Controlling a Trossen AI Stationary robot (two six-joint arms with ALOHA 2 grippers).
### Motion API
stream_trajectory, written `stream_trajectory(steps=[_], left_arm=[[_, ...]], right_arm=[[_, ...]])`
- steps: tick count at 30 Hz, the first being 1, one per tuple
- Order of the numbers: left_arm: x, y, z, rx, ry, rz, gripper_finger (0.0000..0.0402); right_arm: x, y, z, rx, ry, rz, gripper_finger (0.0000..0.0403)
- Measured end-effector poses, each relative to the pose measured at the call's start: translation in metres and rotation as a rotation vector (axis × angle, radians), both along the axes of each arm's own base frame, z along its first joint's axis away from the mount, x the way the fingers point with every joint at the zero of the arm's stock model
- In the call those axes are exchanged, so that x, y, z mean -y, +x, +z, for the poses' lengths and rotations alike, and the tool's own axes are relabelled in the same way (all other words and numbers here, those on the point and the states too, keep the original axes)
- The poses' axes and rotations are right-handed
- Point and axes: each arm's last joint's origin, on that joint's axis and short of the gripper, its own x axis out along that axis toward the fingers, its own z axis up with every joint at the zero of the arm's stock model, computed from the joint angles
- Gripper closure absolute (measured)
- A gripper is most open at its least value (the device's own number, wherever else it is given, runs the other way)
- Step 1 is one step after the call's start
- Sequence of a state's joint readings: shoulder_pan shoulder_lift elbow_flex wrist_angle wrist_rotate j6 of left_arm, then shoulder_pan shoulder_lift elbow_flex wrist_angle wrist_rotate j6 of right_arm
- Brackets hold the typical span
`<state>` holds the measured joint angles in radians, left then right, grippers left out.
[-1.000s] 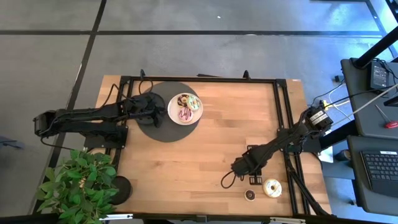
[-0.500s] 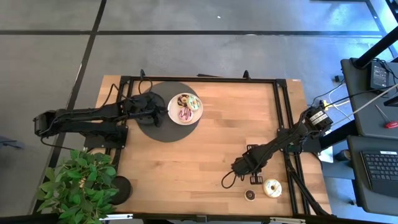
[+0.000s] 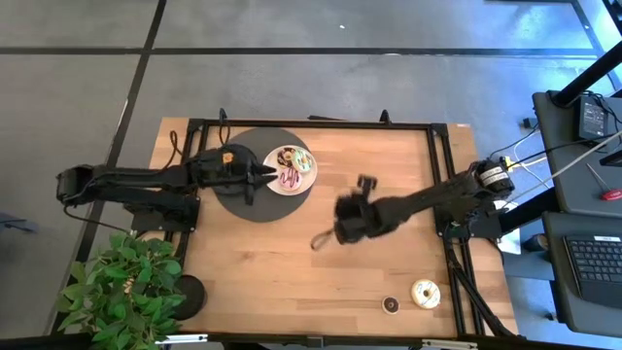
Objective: Pick & Place donuts
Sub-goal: Put the small violet donut on the black plate
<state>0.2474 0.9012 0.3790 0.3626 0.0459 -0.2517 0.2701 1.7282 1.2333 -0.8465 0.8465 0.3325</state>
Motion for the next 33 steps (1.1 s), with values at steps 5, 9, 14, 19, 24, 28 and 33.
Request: stream_trajectory(steps=[5,9,14,19,24,28,33], left_arm=[[0.011,0.017,-0.005,0.005,0.157,-0.010,0.0288],[0.019,0.032,-0.007,0.070,0.267,0.011,0.0288],[0.024,0.045,-0.013,0.131,0.340,0.003,0.0288],[0.021,0.052,-0.020,0.128,0.348,0.131,0.0288],[0.019,0.054,-0.022,0.144,0.342,0.188,0.0288],[0.019,0.058,-0.018,0.156,0.340,0.190,0.0288],[0.017,0.061,-0.015,0.133,0.340,0.237,0.0288]], right_arm=[[0.031,0.024,0.023,0.202,-0.257,-0.129,0.0394],[0.052,0.045,0.032,0.290,-0.244,-0.100,0.0394],[0.064,0.062,0.036,0.330,-0.243,-0.009,0.0394],[0.063,0.070,0.041,0.398,-0.208,0.077,0.0393],[0.061,0.074,0.045,0.448,-0.176,0.138,0.0393],[0.060,0.079,0.045,0.473,-0.179,0.178,0.0393],[0.060,0.082,0.043,0.487,-0.179,0.196,0.0393]])
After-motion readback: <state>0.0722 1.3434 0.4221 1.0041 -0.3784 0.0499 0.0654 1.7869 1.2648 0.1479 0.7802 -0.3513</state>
